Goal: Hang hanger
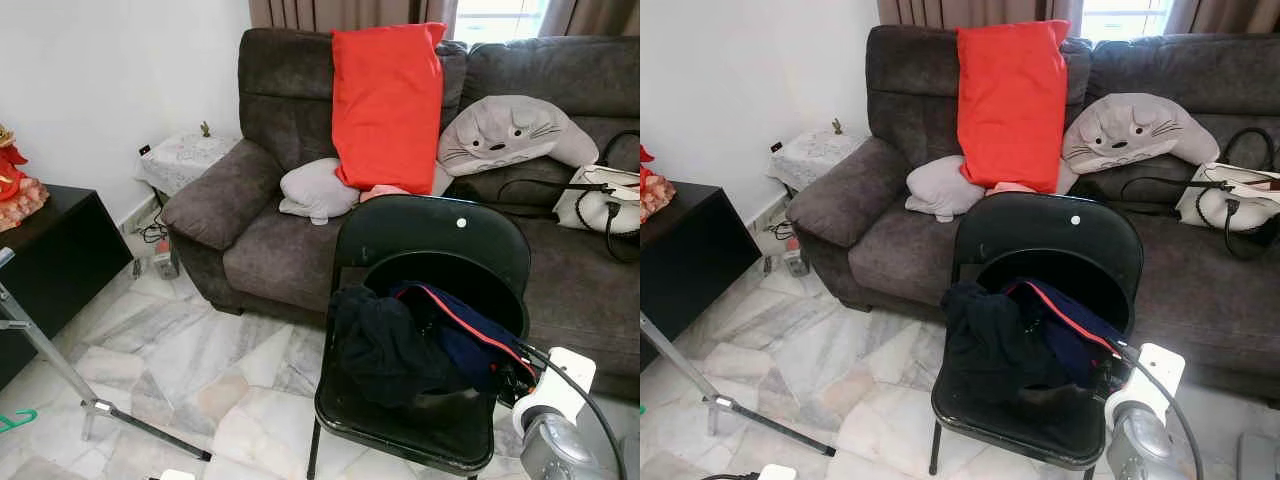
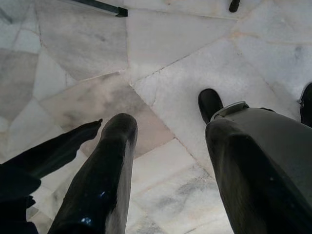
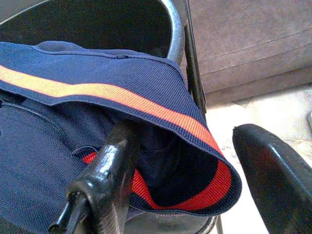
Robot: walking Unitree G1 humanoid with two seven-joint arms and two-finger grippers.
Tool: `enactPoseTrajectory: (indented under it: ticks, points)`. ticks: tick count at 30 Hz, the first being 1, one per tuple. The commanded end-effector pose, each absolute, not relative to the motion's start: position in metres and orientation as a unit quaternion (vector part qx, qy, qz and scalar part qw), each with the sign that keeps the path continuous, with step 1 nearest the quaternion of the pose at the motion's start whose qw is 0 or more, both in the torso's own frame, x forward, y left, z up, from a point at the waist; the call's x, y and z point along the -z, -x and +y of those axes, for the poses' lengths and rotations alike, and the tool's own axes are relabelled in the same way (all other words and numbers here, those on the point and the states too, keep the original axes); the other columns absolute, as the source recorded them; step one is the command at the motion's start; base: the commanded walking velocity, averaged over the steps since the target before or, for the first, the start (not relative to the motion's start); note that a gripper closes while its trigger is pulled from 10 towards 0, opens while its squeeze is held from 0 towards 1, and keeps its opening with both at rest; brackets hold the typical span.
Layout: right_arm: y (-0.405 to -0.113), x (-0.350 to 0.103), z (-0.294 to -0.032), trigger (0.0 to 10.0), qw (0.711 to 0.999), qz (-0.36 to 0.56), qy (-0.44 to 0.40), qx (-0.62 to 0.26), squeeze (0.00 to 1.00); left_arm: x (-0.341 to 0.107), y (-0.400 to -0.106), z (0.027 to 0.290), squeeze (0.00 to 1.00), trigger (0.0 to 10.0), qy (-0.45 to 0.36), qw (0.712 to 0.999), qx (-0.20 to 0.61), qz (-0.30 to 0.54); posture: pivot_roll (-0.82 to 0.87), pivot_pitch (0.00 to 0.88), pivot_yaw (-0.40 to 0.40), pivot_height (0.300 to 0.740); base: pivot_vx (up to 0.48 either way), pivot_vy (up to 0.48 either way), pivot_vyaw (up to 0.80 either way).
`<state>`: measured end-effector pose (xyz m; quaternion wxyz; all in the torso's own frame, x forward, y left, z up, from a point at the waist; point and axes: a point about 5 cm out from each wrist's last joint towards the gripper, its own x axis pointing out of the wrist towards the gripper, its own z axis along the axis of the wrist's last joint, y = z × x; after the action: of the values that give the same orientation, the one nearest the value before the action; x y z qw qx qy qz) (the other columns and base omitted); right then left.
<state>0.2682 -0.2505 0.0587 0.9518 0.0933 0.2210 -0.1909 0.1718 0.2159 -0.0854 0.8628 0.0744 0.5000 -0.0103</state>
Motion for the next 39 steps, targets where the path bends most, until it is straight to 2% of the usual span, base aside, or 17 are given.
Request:
enactPoseTrajectory:
  ticks: [1, 11, 19, 22, 24, 25, 26, 27, 29, 30, 32, 33, 34, 35, 39]
  points:
    - [-0.268, -0.055, -0.249, 10.0, 0.949, 0.227, -0.093, 0.198, 0.00, 0.084, -0.172, 0.223, 0.00, 10.0, -0.086, 0.862, 0.007, 0.499, -0.10, 0.000, 0.109, 0.740, 0.000, 0.000, 0.00]
    - [-0.268, -0.064, -0.259, 10.0, 0.937, 0.170, -0.173, 0.252, 0.00, 0.084, -0.172, 0.223, 0.00, 10.0, -0.088, 0.862, 0.007, 0.499, -0.10, 0.000, 0.112, 0.740, 0.000, 0.000, 0.00]
    - [-0.265, -0.045, -0.249, 10.0, 0.936, 0.237, -0.131, 0.225, 0.00, 0.084, -0.172, 0.223, 0.00, 10.0, -0.092, 0.861, 0.009, 0.501, -0.10, 0.000, 0.112, 0.740, 0.000, 0.000, 0.00]
    - [-0.269, -0.047, -0.246, 10.0, 0.940, 0.231, -0.133, 0.216, 0.00, 0.084, -0.172, 0.223, 0.00, 10.0, -0.092, 0.861, 0.009, 0.500, -0.10, 0.000, 0.112, 0.740, 0.000, 0.000, 0.00]
    - [-0.270, -0.048, -0.247, 5.5, 0.939, 0.230, -0.133, 0.216, 0.00, 0.084, -0.172, 0.224, 0.00, 10.0, -0.092, 0.861, 0.009, 0.501, -0.10, 0.000, 0.113, 0.740, 0.000, 0.000, 0.00]
    - [-0.271, -0.048, -0.247, 4.0, 0.939, 0.232, -0.131, 0.218, 0.00, 0.084, -0.172, 0.224, 0.00, 10.0, -0.092, 0.861, 0.009, 0.501, -0.10, 0.000, 0.113, 0.740, 0.000, 0.000, 0.00]
    - [-0.271, -0.048, -0.248, 4.0, 0.939, 0.232, -0.129, 0.218, 0.00, 0.084, -0.172, 0.224, 0.00, 10.0, -0.093, 0.861, 0.009, 0.501, -0.10, 0.000, 0.113, 0.740, 0.000, 0.000, 0.00]
    - [-0.272, -0.048, -0.249, 4.6, 0.938, 0.234, -0.128, 0.220, 0.00, 0.084, -0.172, 0.224, 0.00, 10.0, -0.093, 0.861, 0.009, 0.501, -0.10, 0.000, 0.113, 0.740, 0.000, 0.000, 0.00]
    - [-0.272, -0.048, -0.250, 4.6, 0.938, 0.235, -0.127, 0.223, 0.00, 0.084, -0.172, 0.224, 0.00, 10.0, -0.093, 0.860, 0.009, 0.501, -0.10, 0.000, 0.113, 0.740, 0.000, 0.000, 0.00]
    - [-0.272, -0.047, -0.250, 10.0, 0.937, 0.237, -0.127, 0.224, 0.00, 0.084, -0.172, 0.224, 0.00, 10.0, -0.093, 0.860, 0.009, 0.501, -0.10, 0.000, 0.114, 0.740, 0.000, 0.000, 0.00]
    - [-0.272, -0.047, -0.251, 10.0, 0.937, 0.238, -0.126, 0.225, 0.00, 0.084, -0.172, 0.224, 0.00, 10.0, -0.093, 0.860, 0.009, 0.501, -0.10, 0.000, 0.114, 0.740, 0.000, 0.000, 0.00]
    - [-0.273, -0.047, -0.251, 6.6, 0.937, 0.236, -0.128, 0.223, 0.00, 0.084, -0.172, 0.224, 0.00, 10.0, -0.093, 0.860, 0.009, 0.501, -0.10, 0.000, 0.114, 0.740, 0.000, 0.000, 0.00]
    - [-0.273, -0.047, -0.251, 6.6, 0.937, 0.236, -0.128, 0.223, 0.00, 0.084, -0.172, 0.224, 0.00, 10.0, -0.093, 0.860, 0.009, 0.501, -0.10, 0.000, 0.114, 0.740, 0.000, 0.000, 0.00]
    - [-0.274, -0.047, -0.250, 0.2, 0.938, 0.236, -0.127, 0.220, 0.00, 0.084, -0.172, 0.224, 0.00, 10.0, -0.094, 0.860, 0.009, 0.501, -0.10, 0.000, 0.115, 0.740, 0.000, 0.000, 0.00]
    - [-0.275, -0.046, -0.250, 0.0, 0.939, 0.241, -0.120, 0.214, 0.00, 0.084, -0.172, 0.224, 0.00, 10.0, -0.095, 0.860, 0.009, 0.501, -0.09, 0.000, 0.115, 0.740, 0.000, 0.000, 0.00]
